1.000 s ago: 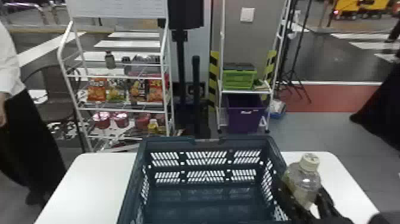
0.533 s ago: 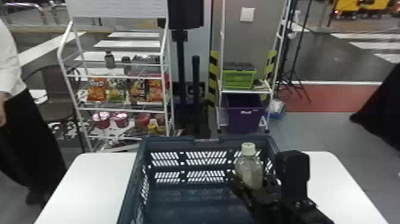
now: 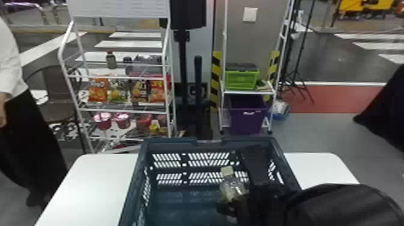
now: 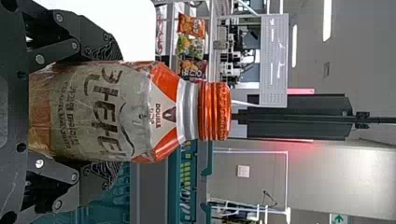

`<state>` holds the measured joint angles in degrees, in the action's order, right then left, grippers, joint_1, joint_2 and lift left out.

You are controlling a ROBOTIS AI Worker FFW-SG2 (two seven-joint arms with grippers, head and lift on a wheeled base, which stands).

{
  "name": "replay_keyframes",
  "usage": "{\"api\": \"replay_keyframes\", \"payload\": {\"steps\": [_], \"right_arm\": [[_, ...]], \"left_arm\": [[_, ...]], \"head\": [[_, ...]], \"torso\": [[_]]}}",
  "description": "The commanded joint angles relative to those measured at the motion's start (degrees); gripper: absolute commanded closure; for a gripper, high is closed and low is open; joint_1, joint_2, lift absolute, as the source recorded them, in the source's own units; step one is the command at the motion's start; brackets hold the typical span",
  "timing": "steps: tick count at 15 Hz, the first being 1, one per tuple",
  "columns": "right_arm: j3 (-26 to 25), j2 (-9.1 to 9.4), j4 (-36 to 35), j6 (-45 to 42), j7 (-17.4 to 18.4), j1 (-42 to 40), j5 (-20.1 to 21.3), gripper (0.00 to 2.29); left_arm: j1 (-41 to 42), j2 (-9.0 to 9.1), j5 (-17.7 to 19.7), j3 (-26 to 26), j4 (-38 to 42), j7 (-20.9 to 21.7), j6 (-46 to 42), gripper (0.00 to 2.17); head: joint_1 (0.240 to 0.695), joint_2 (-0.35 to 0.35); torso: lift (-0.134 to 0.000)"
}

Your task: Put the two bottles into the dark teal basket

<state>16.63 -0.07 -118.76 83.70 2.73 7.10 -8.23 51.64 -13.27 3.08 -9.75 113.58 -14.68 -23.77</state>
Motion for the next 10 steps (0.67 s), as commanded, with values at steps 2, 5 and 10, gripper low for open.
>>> {"api": "replay_keyframes", "payload": {"steps": [2,5,10], "right_arm": [[0.1,0.12,8.3,-0.6,0.0,4.4,-2.7,2.03],[0.5,0.12,12.4,-1.3,0.0,6.7,-3.5,1.87],[0.3,0.12,13.4,-1.3,0.0,7.6,-5.0,0.00]], "left_arm": [[0.0,0.00,0.1,0.0,-0.4,0.0,-0.2,2.15],[0.0,-0.09,0.3,0.0,-0.5,0.0,-0.2,2.15],[0.0,-0.27,0.3,0.0,0.0,0.2,-0.2,2.15]], "head": [[0.499,0.000],[0.499,0.000],[0.499,0.000]], "torso": [[0.000],[0.000],[0.000]]}}
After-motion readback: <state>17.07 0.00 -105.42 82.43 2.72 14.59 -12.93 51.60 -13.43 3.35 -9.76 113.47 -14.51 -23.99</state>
